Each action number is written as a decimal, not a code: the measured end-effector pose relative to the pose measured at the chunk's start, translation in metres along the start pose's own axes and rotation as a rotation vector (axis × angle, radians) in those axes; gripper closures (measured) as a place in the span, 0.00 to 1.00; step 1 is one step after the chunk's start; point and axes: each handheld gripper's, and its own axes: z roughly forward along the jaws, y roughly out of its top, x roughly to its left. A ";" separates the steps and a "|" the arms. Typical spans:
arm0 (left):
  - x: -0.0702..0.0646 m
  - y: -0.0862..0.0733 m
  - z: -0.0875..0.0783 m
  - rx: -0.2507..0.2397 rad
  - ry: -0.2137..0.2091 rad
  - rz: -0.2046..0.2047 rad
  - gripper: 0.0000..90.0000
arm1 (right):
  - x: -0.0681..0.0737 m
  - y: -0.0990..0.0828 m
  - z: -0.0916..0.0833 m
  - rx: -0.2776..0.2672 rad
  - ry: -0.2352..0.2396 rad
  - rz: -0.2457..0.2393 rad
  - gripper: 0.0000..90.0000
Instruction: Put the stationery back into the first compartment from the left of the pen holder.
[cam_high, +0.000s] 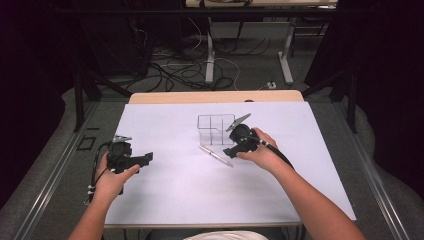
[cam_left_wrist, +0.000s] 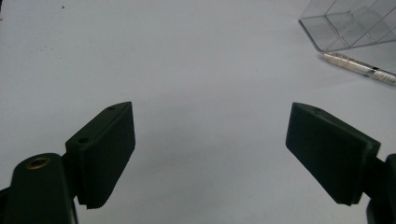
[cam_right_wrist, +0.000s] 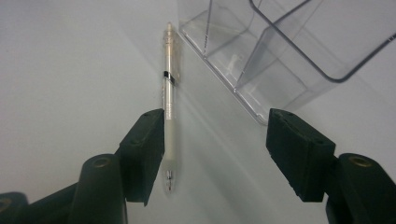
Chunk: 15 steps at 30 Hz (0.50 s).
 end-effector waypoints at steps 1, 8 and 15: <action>0.000 0.000 0.000 0.001 0.000 0.000 0.17 | 0.001 0.000 0.000 0.007 -0.003 -0.001 0.42; 0.000 0.000 0.000 -0.001 -0.001 -0.005 0.17 | 0.003 0.002 0.008 0.027 0.006 -0.011 0.51; 0.000 0.000 -0.002 0.000 0.000 -0.004 0.17 | 0.004 0.002 0.017 0.075 0.015 -0.019 0.57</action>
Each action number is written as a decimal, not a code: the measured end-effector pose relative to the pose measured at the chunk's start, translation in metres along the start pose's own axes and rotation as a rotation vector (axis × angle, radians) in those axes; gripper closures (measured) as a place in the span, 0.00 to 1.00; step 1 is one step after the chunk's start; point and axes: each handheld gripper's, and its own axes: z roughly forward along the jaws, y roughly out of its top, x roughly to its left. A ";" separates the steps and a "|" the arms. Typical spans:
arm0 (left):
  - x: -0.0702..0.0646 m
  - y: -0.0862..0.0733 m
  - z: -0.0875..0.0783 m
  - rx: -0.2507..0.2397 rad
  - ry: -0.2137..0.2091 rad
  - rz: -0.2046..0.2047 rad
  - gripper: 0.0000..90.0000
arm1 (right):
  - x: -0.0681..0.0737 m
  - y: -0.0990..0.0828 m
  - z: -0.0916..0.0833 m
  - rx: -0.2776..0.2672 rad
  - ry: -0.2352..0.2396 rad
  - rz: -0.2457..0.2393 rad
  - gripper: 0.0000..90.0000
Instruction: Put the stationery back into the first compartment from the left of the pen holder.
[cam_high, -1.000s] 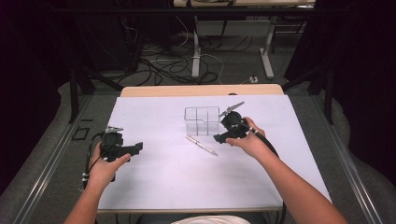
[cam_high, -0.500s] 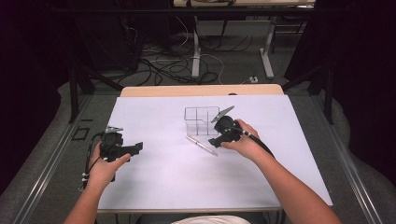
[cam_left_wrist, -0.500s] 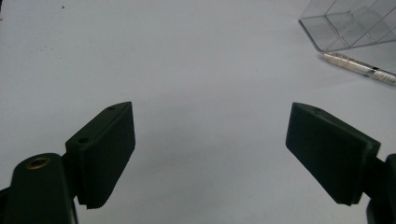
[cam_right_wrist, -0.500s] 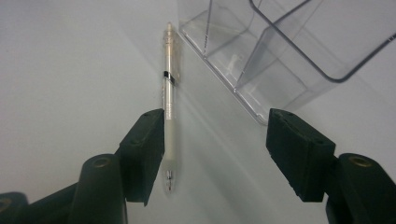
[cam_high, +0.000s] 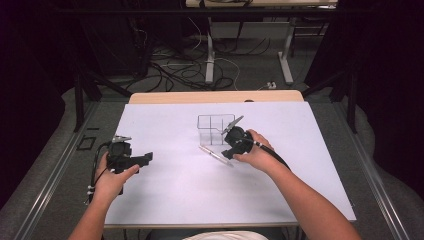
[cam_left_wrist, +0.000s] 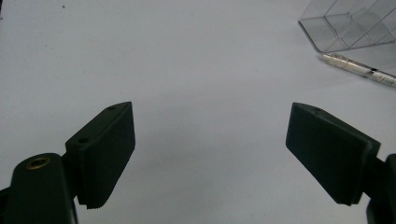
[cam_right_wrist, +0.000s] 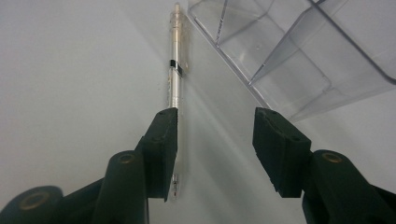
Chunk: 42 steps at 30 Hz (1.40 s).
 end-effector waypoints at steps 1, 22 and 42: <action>0.000 0.000 0.000 -0.001 0.001 -0.002 0.17 | 0.000 0.000 0.002 -0.002 0.010 -0.002 0.59; 0.000 -0.002 -0.001 0.004 0.005 -0.006 0.17 | 0.006 0.004 0.023 0.114 0.075 0.001 0.72; 0.001 -0.001 -0.002 0.008 0.002 -0.004 0.17 | 0.012 0.006 0.033 0.193 0.081 -0.005 0.85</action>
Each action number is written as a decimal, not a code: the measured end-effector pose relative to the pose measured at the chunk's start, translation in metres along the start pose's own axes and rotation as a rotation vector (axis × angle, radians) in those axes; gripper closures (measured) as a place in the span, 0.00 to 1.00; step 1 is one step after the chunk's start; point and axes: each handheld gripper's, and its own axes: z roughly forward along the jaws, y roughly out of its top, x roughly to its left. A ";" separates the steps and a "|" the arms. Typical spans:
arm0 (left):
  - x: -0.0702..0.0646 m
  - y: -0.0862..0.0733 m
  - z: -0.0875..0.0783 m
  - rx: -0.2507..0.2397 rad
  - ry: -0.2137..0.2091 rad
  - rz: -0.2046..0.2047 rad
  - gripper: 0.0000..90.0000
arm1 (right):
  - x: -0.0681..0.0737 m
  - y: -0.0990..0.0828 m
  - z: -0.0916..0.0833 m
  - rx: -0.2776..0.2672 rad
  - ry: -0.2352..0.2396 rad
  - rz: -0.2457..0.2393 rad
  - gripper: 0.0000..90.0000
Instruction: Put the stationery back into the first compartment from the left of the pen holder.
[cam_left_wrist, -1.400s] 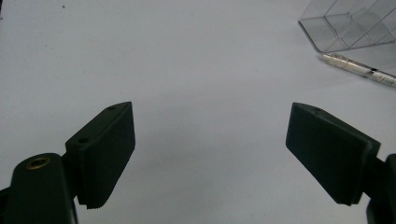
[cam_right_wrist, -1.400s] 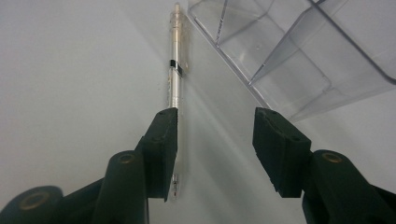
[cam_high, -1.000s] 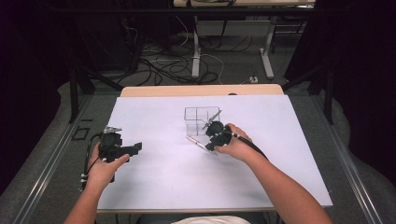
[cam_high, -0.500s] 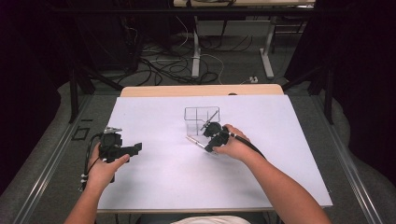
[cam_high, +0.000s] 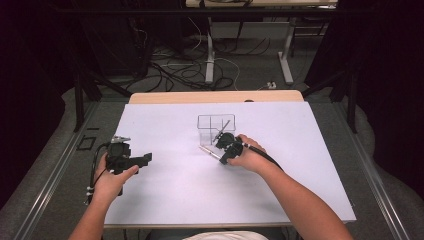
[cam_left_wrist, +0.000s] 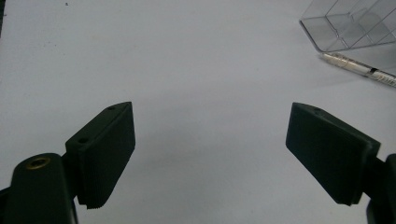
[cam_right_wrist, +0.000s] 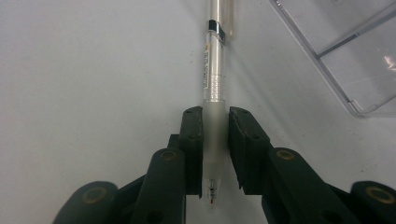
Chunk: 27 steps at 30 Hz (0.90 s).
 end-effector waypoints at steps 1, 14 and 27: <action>0.000 0.000 0.000 0.000 0.000 -0.001 0.17 | -0.001 0.000 0.000 0.004 0.002 -0.010 0.87; -0.001 0.000 0.001 -0.006 0.003 -0.001 0.17 | 0.000 0.002 0.001 0.008 0.003 0.013 0.89; -0.003 0.000 0.000 -0.011 0.001 0.020 0.18 | 0.004 0.001 -0.004 0.010 0.031 -0.008 0.89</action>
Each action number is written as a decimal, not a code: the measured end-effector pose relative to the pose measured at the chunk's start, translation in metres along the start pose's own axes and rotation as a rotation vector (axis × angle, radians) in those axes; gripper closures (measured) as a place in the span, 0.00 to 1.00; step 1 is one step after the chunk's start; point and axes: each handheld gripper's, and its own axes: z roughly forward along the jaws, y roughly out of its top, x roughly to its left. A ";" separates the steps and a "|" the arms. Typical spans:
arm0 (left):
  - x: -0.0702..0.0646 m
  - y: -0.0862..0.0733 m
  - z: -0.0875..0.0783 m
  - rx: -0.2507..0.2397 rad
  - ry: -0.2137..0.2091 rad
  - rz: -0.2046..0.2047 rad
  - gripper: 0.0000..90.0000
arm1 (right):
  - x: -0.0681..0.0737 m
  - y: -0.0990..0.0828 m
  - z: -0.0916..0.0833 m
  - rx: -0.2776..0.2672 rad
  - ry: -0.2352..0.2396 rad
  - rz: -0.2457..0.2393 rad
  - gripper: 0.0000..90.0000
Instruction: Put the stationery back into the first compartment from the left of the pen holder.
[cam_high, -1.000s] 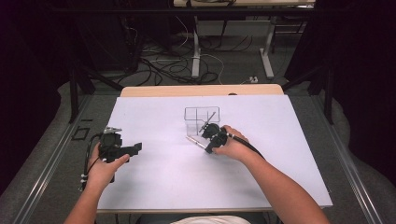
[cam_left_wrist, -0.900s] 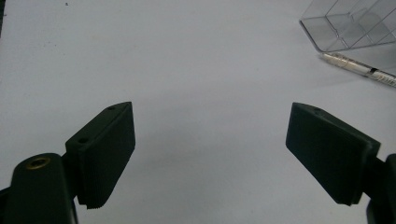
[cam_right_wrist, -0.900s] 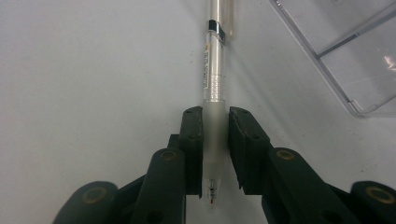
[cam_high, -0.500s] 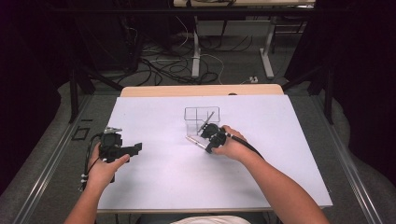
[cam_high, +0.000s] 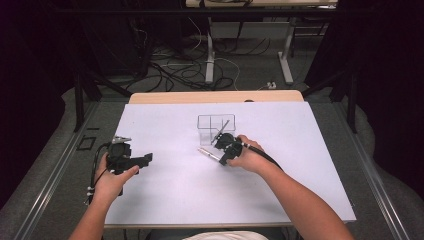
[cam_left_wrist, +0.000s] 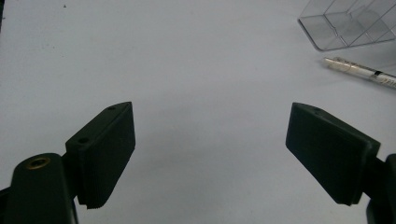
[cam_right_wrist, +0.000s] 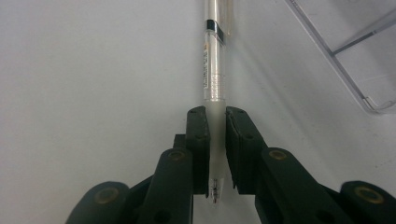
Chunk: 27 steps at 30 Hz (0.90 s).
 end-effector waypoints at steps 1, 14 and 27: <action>-0.001 0.000 0.000 0.000 0.001 0.005 0.18 | 0.001 0.000 -0.001 -0.003 0.002 -0.003 0.89; -0.016 0.001 -0.001 -0.018 -0.055 0.187 0.18 | 0.012 -0.002 -0.019 0.012 0.045 -0.005 0.89; -0.040 -0.001 0.002 -0.026 -0.061 0.363 0.22 | 0.020 -0.001 -0.032 0.021 0.068 -0.049 0.89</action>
